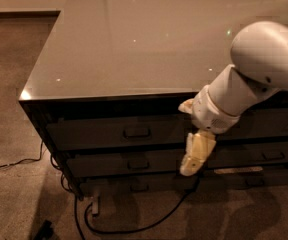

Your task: Open top drawer

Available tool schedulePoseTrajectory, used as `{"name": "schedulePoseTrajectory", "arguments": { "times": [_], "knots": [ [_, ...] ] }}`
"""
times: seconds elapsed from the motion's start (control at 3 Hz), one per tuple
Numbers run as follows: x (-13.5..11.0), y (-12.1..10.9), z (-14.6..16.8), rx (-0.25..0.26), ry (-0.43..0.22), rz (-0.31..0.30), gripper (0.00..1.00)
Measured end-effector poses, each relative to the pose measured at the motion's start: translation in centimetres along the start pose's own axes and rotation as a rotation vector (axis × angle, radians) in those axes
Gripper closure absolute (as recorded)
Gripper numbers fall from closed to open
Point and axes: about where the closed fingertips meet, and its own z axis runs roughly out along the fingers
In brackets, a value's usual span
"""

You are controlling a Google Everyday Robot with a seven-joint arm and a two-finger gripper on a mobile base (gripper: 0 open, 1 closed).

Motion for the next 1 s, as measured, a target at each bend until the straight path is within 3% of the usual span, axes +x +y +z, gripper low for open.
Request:
{"name": "schedulePoseTrajectory", "arguments": {
  "times": [0.33, 0.67, 1.0],
  "knots": [
    [-1.3, -1.4, 3.1, -0.012, -0.134, 0.001, 0.0],
    [-1.9, -2.4, 5.6, -0.007, -0.199, -0.005, 0.0],
    [-2.3, -3.9, 7.3, 0.021, -0.194, -0.018, 0.0]
  ]
}}
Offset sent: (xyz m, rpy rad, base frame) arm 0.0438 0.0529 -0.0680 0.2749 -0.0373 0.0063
